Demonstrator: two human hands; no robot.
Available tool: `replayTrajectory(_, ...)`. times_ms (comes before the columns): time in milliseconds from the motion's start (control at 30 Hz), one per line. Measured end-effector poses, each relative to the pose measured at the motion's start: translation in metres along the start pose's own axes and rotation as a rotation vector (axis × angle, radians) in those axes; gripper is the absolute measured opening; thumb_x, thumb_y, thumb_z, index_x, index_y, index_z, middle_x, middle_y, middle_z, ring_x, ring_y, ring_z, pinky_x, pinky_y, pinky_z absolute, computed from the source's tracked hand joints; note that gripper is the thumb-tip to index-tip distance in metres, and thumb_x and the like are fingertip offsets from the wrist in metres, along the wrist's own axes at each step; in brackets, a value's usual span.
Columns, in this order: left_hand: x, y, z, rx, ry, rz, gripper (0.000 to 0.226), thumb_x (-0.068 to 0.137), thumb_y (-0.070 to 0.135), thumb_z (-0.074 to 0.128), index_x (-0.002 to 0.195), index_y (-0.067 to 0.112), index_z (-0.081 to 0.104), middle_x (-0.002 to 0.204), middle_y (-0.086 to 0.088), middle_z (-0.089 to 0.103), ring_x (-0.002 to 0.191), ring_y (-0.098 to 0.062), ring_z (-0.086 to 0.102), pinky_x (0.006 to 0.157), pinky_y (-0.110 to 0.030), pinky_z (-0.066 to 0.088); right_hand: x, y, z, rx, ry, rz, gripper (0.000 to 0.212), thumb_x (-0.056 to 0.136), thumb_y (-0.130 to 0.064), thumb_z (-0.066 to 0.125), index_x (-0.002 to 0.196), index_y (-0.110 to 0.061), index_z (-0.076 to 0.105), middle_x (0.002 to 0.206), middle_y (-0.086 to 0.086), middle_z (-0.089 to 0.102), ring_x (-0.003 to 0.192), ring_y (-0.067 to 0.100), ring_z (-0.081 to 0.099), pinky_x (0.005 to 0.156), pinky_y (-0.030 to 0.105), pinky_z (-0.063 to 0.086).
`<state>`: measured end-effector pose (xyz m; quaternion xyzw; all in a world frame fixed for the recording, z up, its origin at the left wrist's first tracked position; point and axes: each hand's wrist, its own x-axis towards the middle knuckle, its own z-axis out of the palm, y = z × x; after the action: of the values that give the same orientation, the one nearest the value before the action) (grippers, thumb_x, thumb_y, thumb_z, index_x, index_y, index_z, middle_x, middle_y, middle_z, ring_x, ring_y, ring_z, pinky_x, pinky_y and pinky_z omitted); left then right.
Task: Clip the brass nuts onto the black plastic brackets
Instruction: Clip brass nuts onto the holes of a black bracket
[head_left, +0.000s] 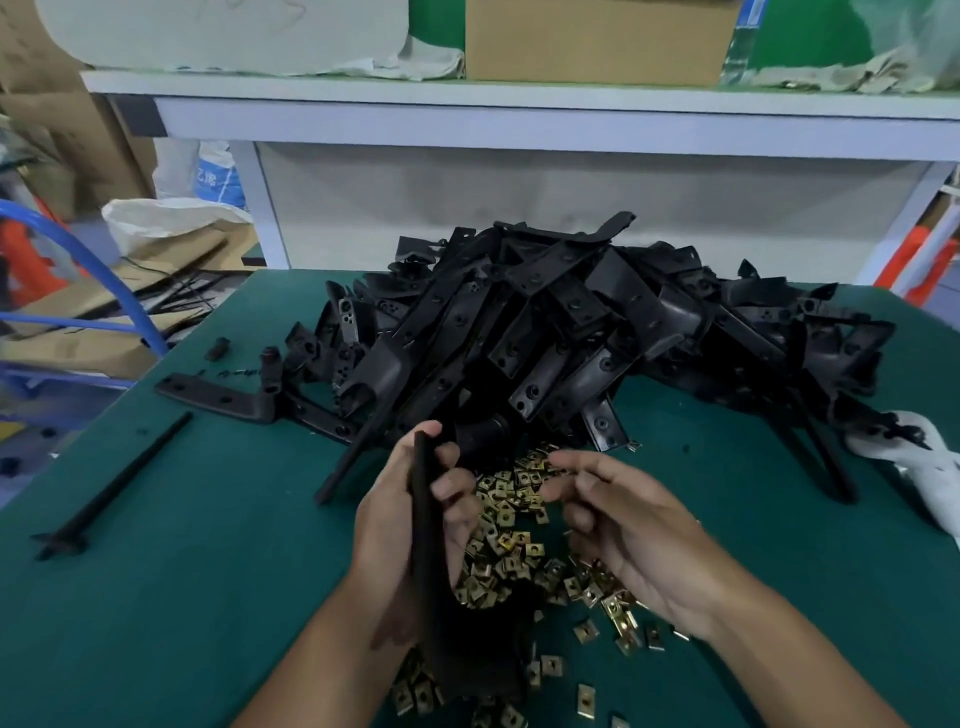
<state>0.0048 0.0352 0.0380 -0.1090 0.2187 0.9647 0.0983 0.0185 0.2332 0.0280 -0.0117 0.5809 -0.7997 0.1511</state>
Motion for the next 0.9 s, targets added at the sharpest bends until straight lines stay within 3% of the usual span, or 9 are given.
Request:
replayTrajectory(133,-0.001,0.003,-0.012,-0.058,-0.197,-0.139,0.022,0.088,0.038,0.048,0.085,0.017,0.054,0.078,0.002,0.041,0.051,-0.008,0.041,0.039,-0.017,0.036,-0.001,0.002,0.003,-0.044,-0.008,-0.005,0.035,0.095,-0.027,0.053,0.121,-0.004,0.051,0.098,0.013,0.073,0.066,0.009,0.05,0.056,0.022,0.044)
replayTrajectory(267,0.004,0.001,-0.01,0.004,-0.205,-0.168,0.011,0.09,0.025,0.049,0.091,0.015,0.05,0.083,-0.001,0.05,0.06,-0.011,0.045,0.053,-0.022,0.042,-0.001,0.005,0.005,-0.007,-0.013,0.001,0.026,0.091,-0.022,0.059,0.109,-0.003,0.058,0.089,0.008,0.068,0.066,0.008,0.051,0.056,0.021,0.046)
replayTrajectory(333,0.006,-0.002,-0.01,0.073,-0.186,-0.125,0.013,0.093,0.027,0.046,0.096,0.015,0.049,0.093,-0.003,0.061,0.066,-0.013,0.051,0.059,-0.022,0.043,-0.001,0.006,0.005,0.07,-0.005,0.025,0.017,0.09,-0.018,0.062,0.102,-0.006,0.063,0.086,0.006,0.062,0.067,0.009,0.051,0.057,0.022,0.045)
replayTrajectory(467,0.007,-0.001,-0.013,0.227,-0.143,0.06,0.031,0.108,0.032,0.033,0.099,0.016,0.057,0.109,-0.004,0.071,0.063,-0.011,0.053,0.053,-0.023,0.048,-0.001,0.005,0.004,0.196,-0.049,0.092,0.008,0.085,-0.01,0.068,0.094,-0.009,0.066,0.084,0.005,0.059,0.064,0.011,0.047,0.055,0.023,0.04)
replayTrajectory(600,0.002,-0.001,-0.011,0.379,-0.01,0.243,0.032,0.11,0.033,0.034,0.104,0.018,0.063,0.089,0.001,0.066,0.061,-0.01,0.053,0.051,-0.024,0.046,-0.001,0.003,0.002,0.173,-0.107,0.103,0.009,0.081,-0.016,0.072,0.088,-0.013,0.069,0.083,0.004,0.056,0.066,0.012,0.044,0.062,0.027,0.034)
replayTrajectory(700,0.004,-0.002,-0.011,0.457,0.079,0.428,0.02,0.108,0.022,0.042,0.106,0.018,0.062,0.086,0.003,0.07,0.063,-0.008,0.061,0.049,-0.025,0.048,0.0,0.005,0.001,0.229,-0.082,0.109,0.007,0.084,-0.007,0.071,0.089,-0.012,0.073,0.093,0.011,0.057,0.081,0.025,0.042,0.073,0.033,0.036)
replayTrajectory(767,0.006,-0.004,-0.013,0.474,0.032,0.511,0.005,0.102,0.013,0.054,0.105,0.017,0.056,0.088,0.005,0.069,0.068,-0.01,0.061,0.05,-0.027,0.048,0.001,0.004,0.001,0.304,-0.015,0.101,0.01,0.084,-0.007,0.065,0.091,-0.01,0.071,0.09,0.01,0.06,0.072,0.021,0.046,0.064,0.027,0.043)
replayTrajectory(833,0.008,-0.006,-0.015,0.492,-0.003,0.527,0.02,0.087,0.011,0.068,0.101,0.016,0.054,0.091,0.003,0.066,0.078,-0.012,0.064,0.057,-0.027,0.053,0.003,0.001,0.0,0.337,0.066,0.076,0.008,0.086,-0.01,0.061,0.094,-0.011,0.065,0.081,0.004,0.06,0.06,0.011,0.045,0.051,0.021,0.04)
replayTrajectory(900,0.009,-0.009,-0.017,0.568,-0.032,0.479,0.032,0.074,0.014,0.076,0.1,0.016,0.057,0.1,-0.002,0.064,0.085,-0.014,0.066,0.067,-0.03,0.057,0.005,-0.003,-0.001,0.371,0.157,0.044,0.008,0.087,-0.014,0.061,0.094,-0.013,0.063,0.078,0.001,0.059,0.058,0.008,0.042,0.048,0.019,0.036)
